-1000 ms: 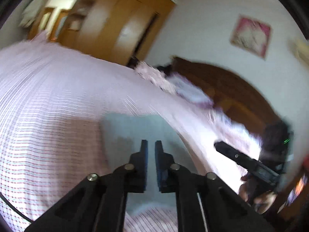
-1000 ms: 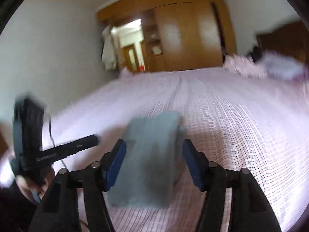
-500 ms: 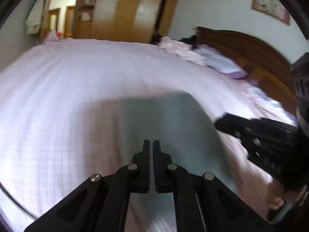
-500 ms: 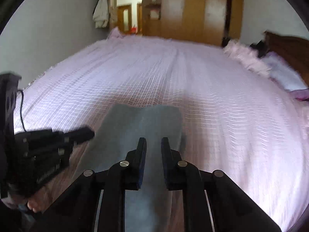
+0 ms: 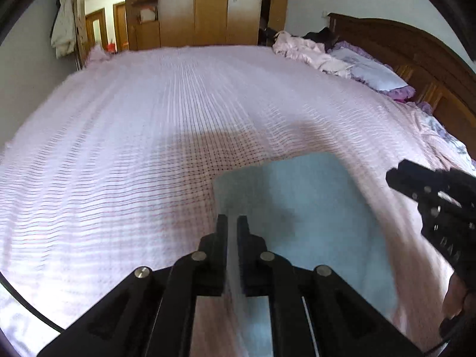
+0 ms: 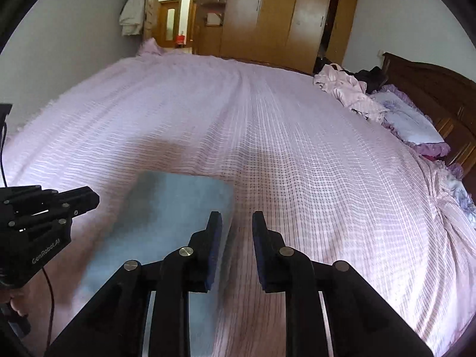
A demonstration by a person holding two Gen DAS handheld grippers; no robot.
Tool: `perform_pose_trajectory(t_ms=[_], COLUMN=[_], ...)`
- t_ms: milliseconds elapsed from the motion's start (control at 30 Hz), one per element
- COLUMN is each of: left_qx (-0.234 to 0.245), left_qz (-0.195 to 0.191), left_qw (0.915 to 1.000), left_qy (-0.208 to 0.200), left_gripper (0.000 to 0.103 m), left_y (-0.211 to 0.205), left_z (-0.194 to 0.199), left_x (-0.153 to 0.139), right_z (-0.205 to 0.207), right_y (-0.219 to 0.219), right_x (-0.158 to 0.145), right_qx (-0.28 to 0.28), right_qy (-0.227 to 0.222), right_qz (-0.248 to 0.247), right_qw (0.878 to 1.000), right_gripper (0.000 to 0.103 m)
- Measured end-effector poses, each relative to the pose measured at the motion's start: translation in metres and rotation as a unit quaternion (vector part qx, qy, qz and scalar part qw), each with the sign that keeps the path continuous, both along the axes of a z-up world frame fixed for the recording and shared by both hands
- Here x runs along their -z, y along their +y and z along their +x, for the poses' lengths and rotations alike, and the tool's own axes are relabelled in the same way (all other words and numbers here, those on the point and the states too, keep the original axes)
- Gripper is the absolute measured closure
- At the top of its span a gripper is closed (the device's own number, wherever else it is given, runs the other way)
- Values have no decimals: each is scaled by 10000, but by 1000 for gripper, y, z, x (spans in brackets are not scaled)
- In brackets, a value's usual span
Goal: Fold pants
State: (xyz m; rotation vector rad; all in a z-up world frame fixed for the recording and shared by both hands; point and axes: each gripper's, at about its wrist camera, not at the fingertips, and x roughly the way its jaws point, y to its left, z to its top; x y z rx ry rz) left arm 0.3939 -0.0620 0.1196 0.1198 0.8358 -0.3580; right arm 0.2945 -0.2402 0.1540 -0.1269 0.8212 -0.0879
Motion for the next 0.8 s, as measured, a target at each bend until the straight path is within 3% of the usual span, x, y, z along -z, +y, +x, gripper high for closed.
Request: perform_pose_trajectory(t_ms=[267, 400, 533, 600, 800], left_qx=[-75, -159, -155, -155, -287], left_qz=[-27, -121, 12, 49, 0], left_qw=[9999, 9995, 9995, 9993, 9987], left_qy=[-150, -240, -284, -327, -425], left_gripper=[86, 77, 73, 71, 45], left_y=[28, 44, 53, 55, 60], left_z=[-108, -160, -208, -226, -272], left_x=[-88, -111, -113, -110, -74], right_z=[-85, -126, -160, -173, -194], right_y=[20, 31, 43, 47, 45], right_x=[-77, -95, -90, -82, -29], right_qx=[-9, -9, -38, -78, 69], right_qy=[-136, -210, -138, -139, 100], right_qz=[95, 171, 235, 304, 538], right_qw=[9999, 9996, 9996, 9994, 9985], right_gripper=[90, 76, 69, 54, 34])
